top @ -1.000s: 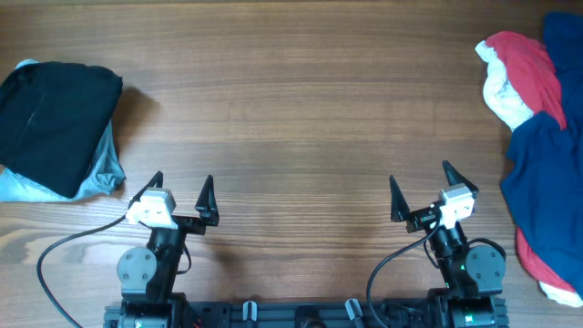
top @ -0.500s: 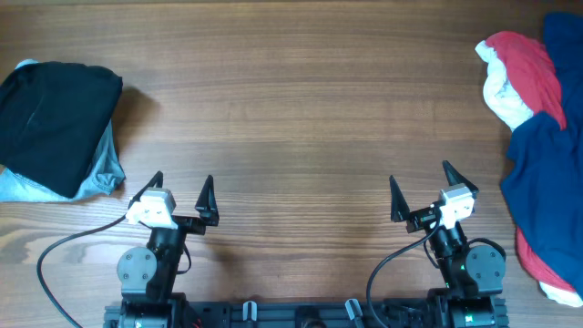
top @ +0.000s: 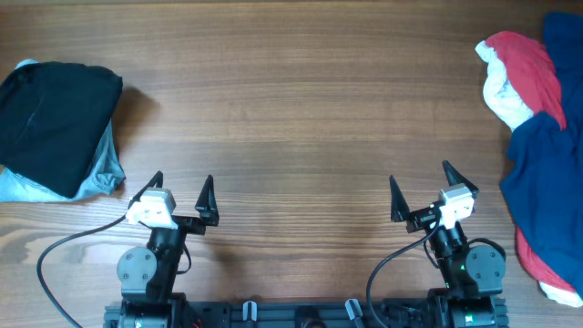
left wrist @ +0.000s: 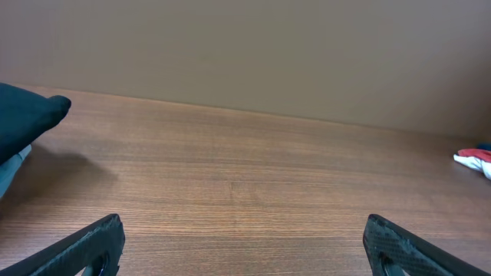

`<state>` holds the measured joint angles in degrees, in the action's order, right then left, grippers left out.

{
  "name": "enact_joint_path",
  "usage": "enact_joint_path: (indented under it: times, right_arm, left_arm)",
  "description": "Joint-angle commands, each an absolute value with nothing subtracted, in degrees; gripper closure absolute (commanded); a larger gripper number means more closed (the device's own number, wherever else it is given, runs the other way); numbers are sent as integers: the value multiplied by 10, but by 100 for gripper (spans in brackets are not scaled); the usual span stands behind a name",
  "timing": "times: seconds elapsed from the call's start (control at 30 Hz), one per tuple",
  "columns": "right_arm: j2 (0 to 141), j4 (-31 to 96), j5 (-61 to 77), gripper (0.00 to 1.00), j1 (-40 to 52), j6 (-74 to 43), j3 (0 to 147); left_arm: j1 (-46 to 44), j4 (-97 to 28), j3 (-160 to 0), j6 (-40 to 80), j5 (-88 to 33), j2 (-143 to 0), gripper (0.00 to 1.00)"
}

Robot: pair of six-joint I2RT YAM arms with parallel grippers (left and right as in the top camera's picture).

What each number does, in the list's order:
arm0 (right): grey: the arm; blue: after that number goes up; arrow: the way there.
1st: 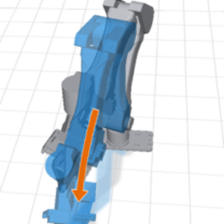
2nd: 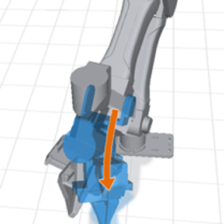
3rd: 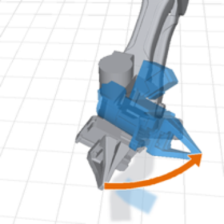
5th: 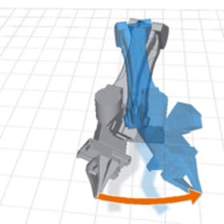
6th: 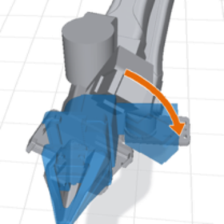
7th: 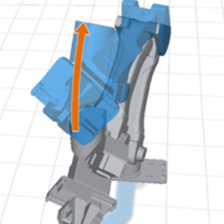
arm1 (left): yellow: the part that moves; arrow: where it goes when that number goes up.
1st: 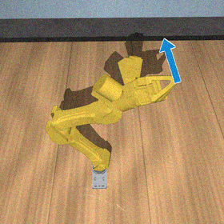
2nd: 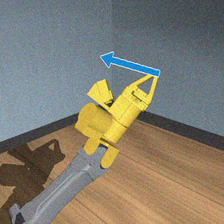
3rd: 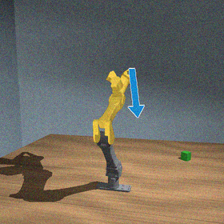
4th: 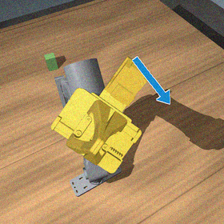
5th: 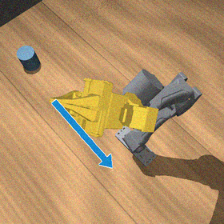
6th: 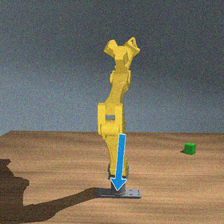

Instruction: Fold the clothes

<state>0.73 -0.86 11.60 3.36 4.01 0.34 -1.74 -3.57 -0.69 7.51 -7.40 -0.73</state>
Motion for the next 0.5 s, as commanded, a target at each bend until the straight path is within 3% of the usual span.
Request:
enact_joint_path:
  times: [0.0,0.33,0.47]
  right_arm:
    - [3,-10,125,0,36,44,3]
    - [3,-10,126,0,36,41,3]
    - [3,-17,125,1,36,-55,10]
  left_arm:
    - [-13,-36,-3,64,-83,-3,0]
    - [-13,-32,-3,64,-79,-3,0]
    - [-12,-36,-3,147,-81,-4,0]
